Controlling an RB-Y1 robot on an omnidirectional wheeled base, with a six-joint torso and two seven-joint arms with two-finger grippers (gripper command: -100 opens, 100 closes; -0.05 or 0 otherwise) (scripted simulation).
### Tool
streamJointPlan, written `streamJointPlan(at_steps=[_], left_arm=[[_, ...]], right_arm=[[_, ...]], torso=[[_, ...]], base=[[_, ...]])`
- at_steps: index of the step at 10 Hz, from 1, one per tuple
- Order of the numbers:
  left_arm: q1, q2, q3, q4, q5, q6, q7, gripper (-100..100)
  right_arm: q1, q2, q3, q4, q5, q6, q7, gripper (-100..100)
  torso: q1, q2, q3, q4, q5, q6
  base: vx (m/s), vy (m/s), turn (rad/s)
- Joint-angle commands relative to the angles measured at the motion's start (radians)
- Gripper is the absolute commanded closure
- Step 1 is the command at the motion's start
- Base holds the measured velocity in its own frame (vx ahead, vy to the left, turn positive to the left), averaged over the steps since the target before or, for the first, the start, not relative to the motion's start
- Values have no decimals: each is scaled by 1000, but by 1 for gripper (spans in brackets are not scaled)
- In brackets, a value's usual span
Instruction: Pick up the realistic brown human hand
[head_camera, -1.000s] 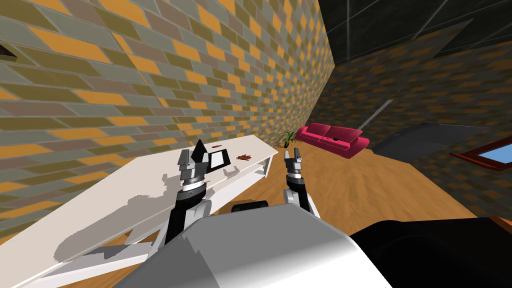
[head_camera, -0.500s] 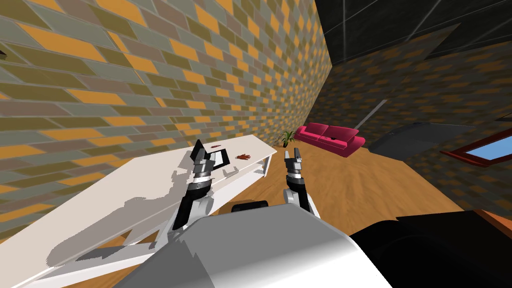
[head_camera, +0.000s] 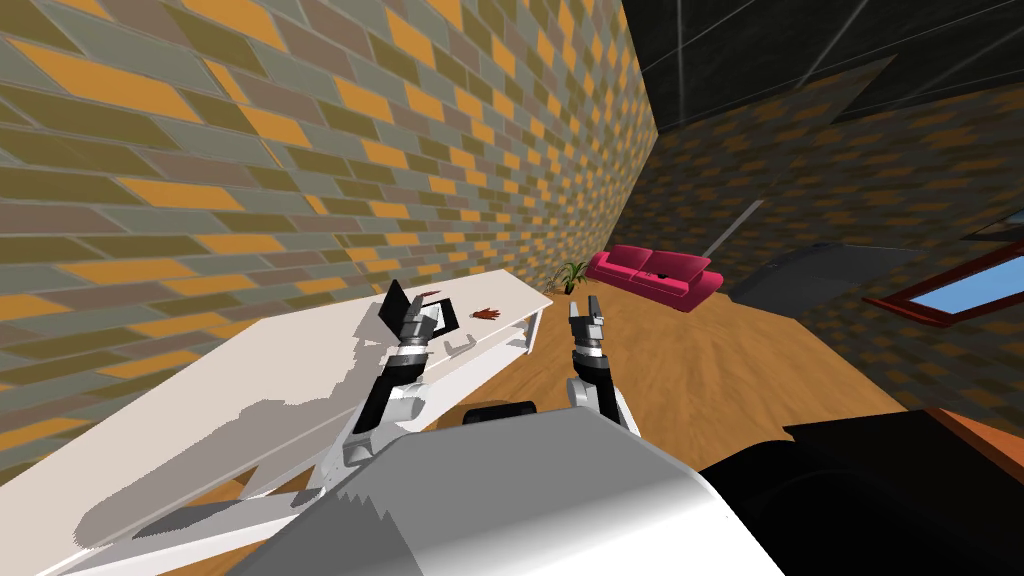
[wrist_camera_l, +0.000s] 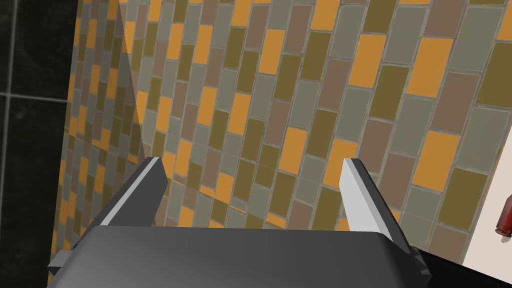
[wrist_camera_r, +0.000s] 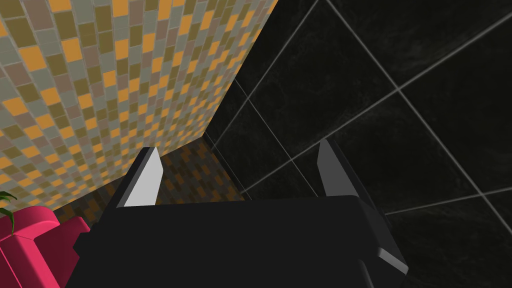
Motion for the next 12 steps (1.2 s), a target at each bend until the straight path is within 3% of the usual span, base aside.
streamJointPlan(at_steps=[1, 4, 5, 6, 7, 8, 9, 10, 11, 12], left_arm=[[-17, 11, -2, 12, 11, 40, -4, -100], [-93, 64, -6, 83, 61, 121, -12, -100], [-93, 64, -6, 83, 61, 143, -12, -100], [-134, 91, -8, 124, 88, 173, -14, -100], [-134, 91, -8, 124, 88, 200, -14, -100], [-175, 117, -10, 167, 117, 233, -17, -100], [-175, 117, -10, 168, 117, 259, -17, -100], [-216, 143, -13, 202, 147, 300, -18, -100], [-216, 143, -13, 215, 147, 320, -18, -100], [-257, 169, -17, 255, 178, 349, -19, -100]], right_arm=[[0, 0, 0, 0, 0, 0, 0, 0], [0, 0, 0, 0, 0, 0, 0, 0], [0, 0, 0, 0, 0, 0, 0, 0], [0, 0, 0, 0, 0, 0, 0, 0], [0, 0, 0, 0, 0, 0, 0, 0], [0, 0, 0, 0, 0, 0, 0, 0], [0, 0, 0, 0, 0, 0, 0, 0], [0, 0, 0, 0, 0, 0, 0, 0], [0, 0, 0, 0, 0, 0, 0, 0], [0, 0, 0, 0, 0, 0, 0, 0]], torso=[[0, 0, 0, 0, 0, 0], [0, 0, 0, 0, 0, 0], [0, 0, 0, 0, 0, 0], [0, 0, 0, 0, 0, 0], [0, 0, 0, 0, 0, 0], [0, 0, 0, 0, 0, 0], [1, 0, 0, 0, 0, 0], [0, 0, 0, 0, 0, 0], [0, 0, 0, 0, 0, 0], [0, 1, 0, 0, 0, -1]], base=[[5, 15, -27], [4, 18, -47], [3, 18, -32], [6, 23, -70], [6, 22, -48], [7, 24, -76], [3, 23, -44], [-3, 21, -87], [-2, 19, -55], [-3, 22, -88]])
